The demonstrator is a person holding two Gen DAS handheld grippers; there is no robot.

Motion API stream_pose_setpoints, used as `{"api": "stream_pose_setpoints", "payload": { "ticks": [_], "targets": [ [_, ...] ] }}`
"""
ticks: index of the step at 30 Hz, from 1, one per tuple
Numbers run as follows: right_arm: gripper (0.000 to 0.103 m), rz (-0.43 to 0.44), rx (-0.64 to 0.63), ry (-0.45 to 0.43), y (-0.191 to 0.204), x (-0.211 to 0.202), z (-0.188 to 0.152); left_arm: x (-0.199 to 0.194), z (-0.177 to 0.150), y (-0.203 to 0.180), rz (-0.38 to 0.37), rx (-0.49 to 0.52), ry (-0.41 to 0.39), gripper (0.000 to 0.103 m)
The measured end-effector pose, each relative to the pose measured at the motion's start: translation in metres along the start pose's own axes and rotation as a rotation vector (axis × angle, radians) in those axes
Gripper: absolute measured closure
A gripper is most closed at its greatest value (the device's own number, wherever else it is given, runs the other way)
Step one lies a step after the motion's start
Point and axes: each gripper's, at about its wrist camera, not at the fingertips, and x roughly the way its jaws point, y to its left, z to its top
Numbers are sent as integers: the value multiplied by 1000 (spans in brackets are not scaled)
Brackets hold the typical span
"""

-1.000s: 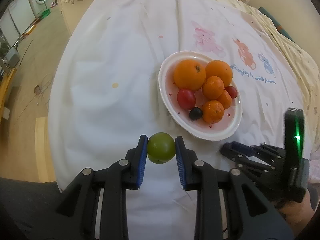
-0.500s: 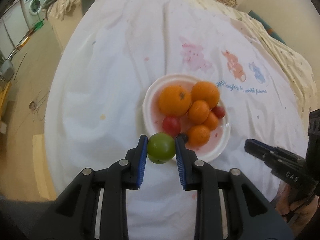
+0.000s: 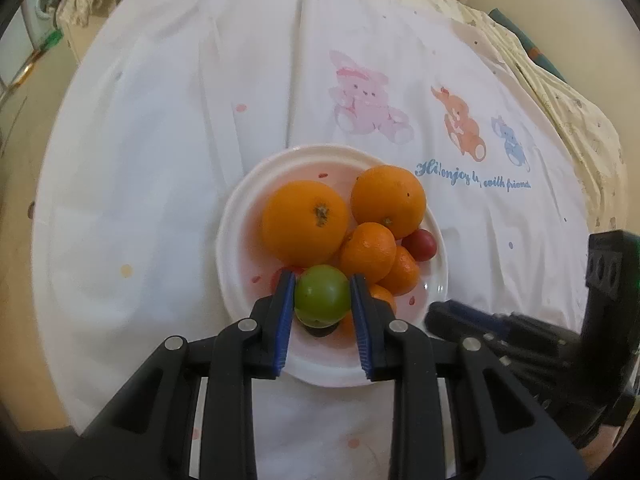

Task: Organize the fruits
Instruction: 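Place green fruit and grape on the plate and open both grippers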

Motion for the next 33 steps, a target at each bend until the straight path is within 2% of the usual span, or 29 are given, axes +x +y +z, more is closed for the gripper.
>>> {"api": "stream_pose_setpoints", "payload": {
  "ticks": [7, 10, 13, 15, 17, 19, 22, 26, 28, 33],
  "targets": [
    [78, 14, 29, 16, -3, 8, -2, 15, -7, -7, -17, 17, 18, 79],
    [78, 23, 44, 23, -5, 9, -3, 16, -7, -9, 4, 37, 6, 79],
    [74, 27, 63, 24, -7, 8, -3, 17, -7, -7, 5, 25, 8, 77],
    [62, 27, 77, 22, -10, 5, -3, 18, -7, -6, -5, 17, 20, 75],
    [44, 25, 99, -1, -14, -2, -2, 17, -7, -6, -9, 23, 20, 62],
    [42, 20, 128, -28, -21, -11, -1, 12, -7, -5, -1, 29, -3, 47],
    [42, 7, 190, -83, -36, -28, -1, 4, -6, -4, 7, 32, -25, 36],
    [32, -1, 229, -128, -46, -42, -3, -4, -6, 2, 38, 29, -43, 36],
    [28, 3, 234, -146, -46, -48, -4, -11, -7, 8, 83, 24, -63, 36],
    [16, -22, 182, -216, -30, -71, -11, -37, -12, 20, 167, 23, -131, 36]
  ]
}}
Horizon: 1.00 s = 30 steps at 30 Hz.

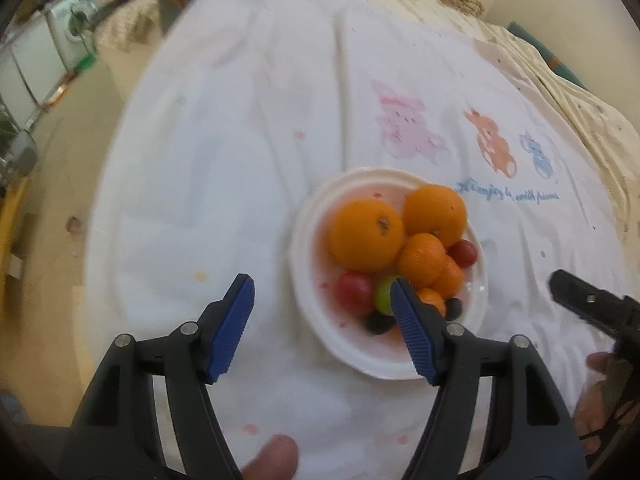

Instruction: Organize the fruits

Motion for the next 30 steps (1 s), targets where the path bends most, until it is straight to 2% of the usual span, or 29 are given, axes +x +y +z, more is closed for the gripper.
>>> {"api": "stream_pose_setpoints", "payload": {
  "ticks": [2, 3, 4, 6, 8, 12, 15, 19, 27, 30],
  "targets": [
    [9, 3, -21, -21, 6, -7, -3, -14, -2, 3, 32, 19, -39, 36],
    [9, 5, -35, -37, 10, -13, -5, -20, -4, 4, 39, 25, -51, 32],
    [9, 7, -54, -54, 15, -18, -8, -26, -5, 5, 42, 33, -62, 22],
    [8, 4, -91, -79, 22, -26, -13, -40, -11, 8, 42, 40, -93, 13],
    [0, -15, -134, -107, 30, -33, -23, -52, -18, 10, 43, 45, -114, 9],
    [0, -34, -180, -151, 40, -47, -42, -76, -34, 15, 31, 46, -156, 2],
    [0, -59, -231, -203, 50, -57, -58, -94, -44, 12, 11, 67, -211, 1],
    [0, -103, -307, -268, 65, -68, -75, -114, -58, 3, 39, 103, -291, 0],
    [0, -199, -361, -332, 76, -70, -89, -110, -73, 7, 18, 89, -281, 0],
    [0, -184, -325, -327, 71, -69, -87, -105, -72, 6, 24, 84, -285, 0]
  ]
}}
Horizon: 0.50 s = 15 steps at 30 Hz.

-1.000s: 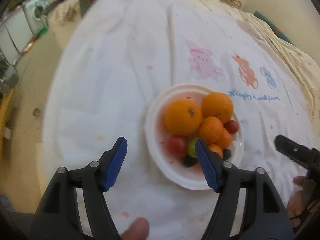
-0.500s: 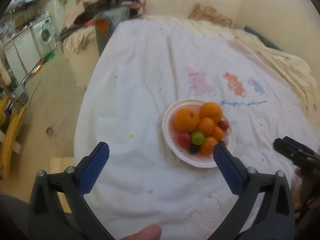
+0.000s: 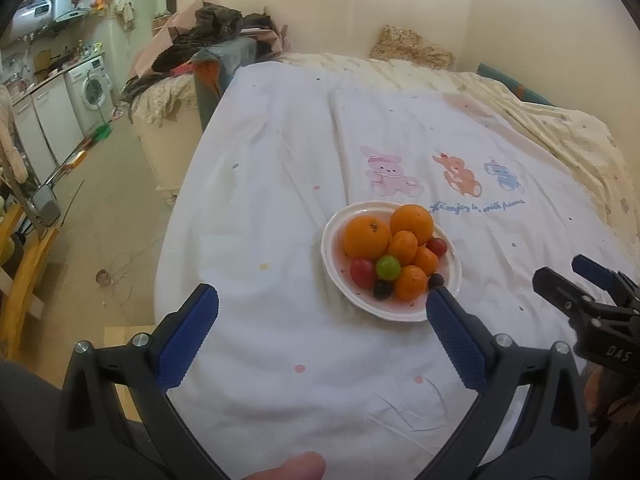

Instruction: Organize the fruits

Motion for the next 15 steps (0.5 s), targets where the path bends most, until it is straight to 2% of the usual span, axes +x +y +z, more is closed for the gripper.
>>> {"api": "stream_pose_setpoints", "payload": {
  "ticks": [15],
  "targets": [
    [0, 12, 28, 19, -2, 7, -1, 6, 0, -1, 2, -19, 10, 0]
  ]
}}
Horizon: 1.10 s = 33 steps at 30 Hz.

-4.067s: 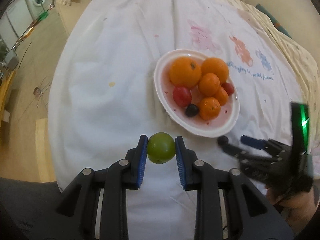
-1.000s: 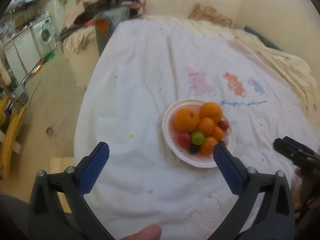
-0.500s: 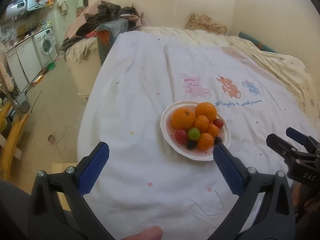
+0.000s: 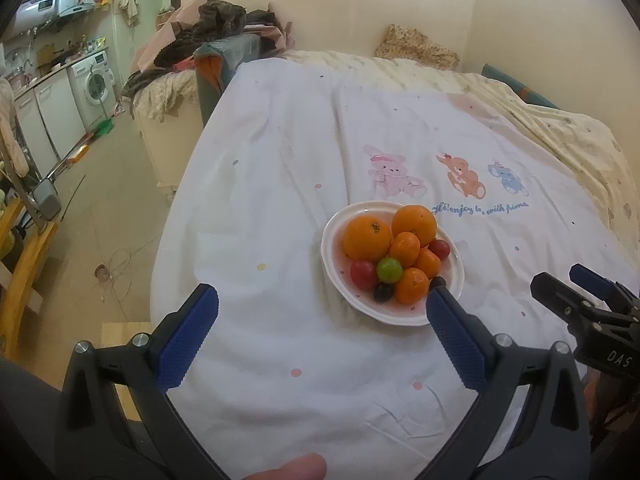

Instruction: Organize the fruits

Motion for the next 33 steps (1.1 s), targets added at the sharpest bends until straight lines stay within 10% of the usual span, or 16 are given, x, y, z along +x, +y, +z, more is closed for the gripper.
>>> {"api": "stream_pose_setpoints", "payload": {
  "ticks": [33],
  "targets": [
    [0, 5, 10, -4, 0, -5, 0, 2, -2, -1, 5, -10, 30, 0]
  ]
}}
